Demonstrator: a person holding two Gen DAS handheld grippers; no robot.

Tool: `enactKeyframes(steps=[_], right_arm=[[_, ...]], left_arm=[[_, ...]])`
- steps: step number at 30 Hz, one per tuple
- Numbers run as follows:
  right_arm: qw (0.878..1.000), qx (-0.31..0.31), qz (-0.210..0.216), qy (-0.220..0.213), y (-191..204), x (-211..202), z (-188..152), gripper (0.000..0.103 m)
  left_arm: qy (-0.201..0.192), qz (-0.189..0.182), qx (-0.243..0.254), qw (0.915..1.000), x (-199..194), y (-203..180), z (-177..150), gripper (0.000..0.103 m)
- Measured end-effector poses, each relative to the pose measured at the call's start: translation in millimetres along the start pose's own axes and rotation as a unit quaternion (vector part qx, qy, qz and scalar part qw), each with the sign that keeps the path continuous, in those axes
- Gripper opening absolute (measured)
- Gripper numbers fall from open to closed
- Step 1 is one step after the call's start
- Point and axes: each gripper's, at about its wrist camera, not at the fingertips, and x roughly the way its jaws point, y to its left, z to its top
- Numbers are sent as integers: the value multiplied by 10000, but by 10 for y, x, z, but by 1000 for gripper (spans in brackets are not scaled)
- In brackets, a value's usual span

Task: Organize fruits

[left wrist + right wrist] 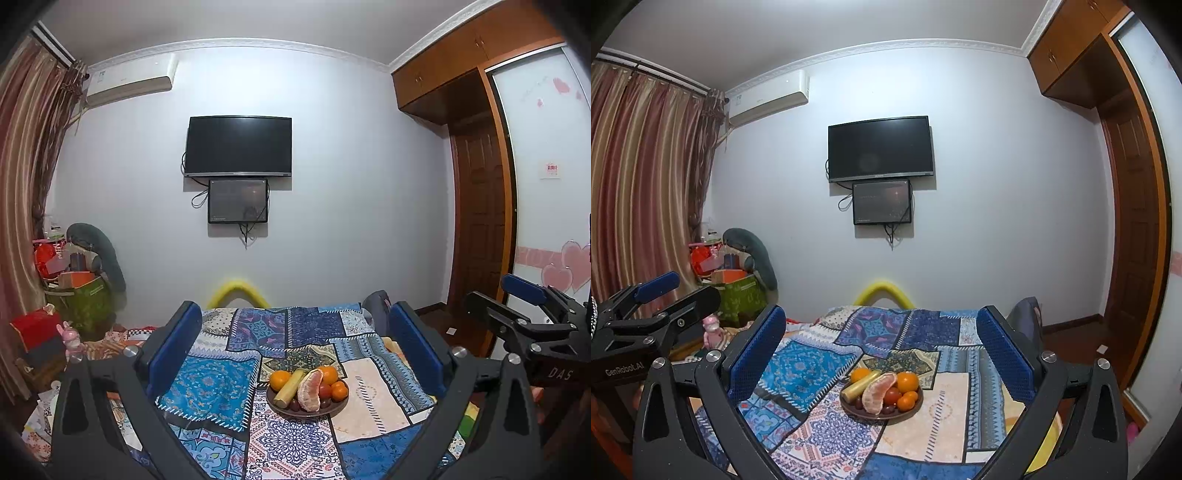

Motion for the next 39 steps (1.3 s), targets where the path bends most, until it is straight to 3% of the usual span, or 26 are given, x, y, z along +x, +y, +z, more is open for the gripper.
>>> enactKeyframes(steps=[39], right_arm=[[10000, -21, -28, 17, -41, -45, 9, 103]], left_arm=[[201, -131, -59, 9997, 85, 37, -50, 103]])
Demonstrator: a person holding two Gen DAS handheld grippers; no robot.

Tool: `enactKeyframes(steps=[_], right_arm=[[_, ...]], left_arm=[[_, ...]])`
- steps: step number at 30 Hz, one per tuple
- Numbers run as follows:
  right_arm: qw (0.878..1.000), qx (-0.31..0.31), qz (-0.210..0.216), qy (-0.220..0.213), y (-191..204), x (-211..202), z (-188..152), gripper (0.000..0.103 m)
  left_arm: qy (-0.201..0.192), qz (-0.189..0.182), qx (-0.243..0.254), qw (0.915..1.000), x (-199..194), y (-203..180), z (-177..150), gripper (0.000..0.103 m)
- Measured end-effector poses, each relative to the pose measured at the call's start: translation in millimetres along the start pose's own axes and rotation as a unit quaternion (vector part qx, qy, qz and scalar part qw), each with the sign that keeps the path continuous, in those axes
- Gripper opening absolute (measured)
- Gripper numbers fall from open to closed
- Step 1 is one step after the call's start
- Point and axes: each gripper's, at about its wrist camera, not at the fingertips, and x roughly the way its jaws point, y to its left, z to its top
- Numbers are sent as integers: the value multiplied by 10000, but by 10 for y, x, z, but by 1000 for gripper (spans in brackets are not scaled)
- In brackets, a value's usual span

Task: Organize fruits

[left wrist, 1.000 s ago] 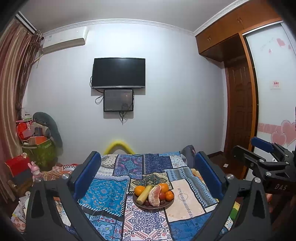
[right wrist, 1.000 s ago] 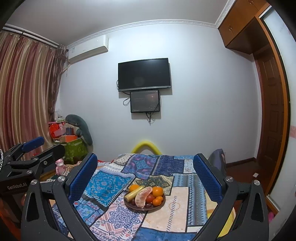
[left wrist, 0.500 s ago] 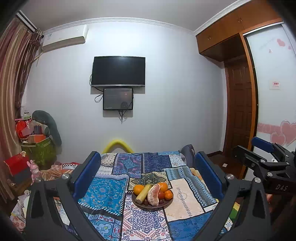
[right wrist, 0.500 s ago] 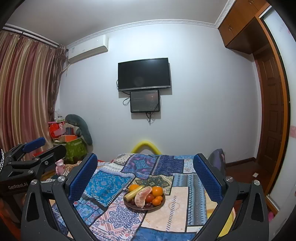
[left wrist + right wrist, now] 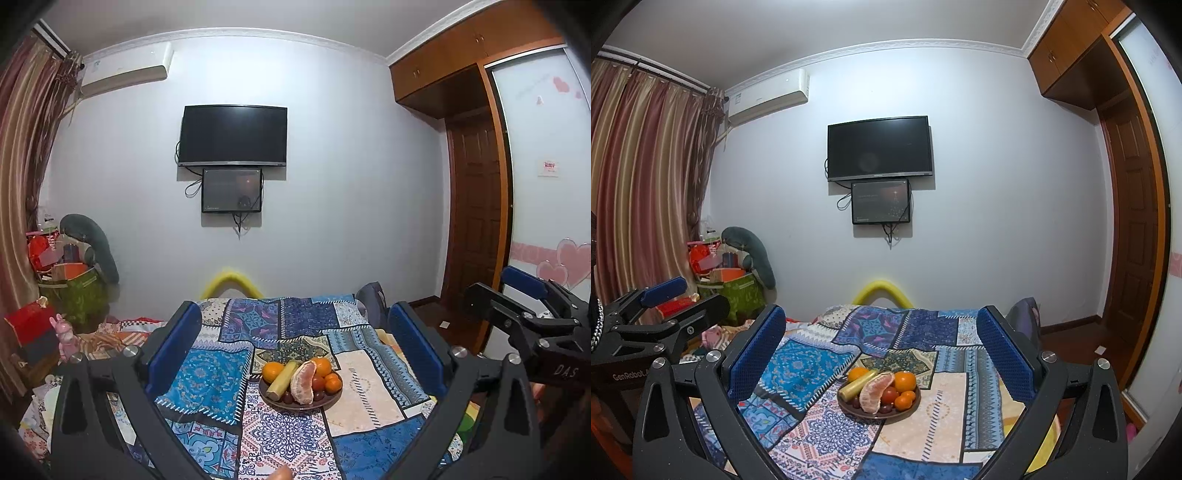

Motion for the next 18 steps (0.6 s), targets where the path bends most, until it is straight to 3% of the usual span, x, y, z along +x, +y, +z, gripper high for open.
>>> enactKeyframes(steps=[18], right_arm=[[10000, -36, -1, 60, 3, 19, 22, 103]], left_arm=[[76, -41, -9, 10000, 36, 6, -41, 103]])
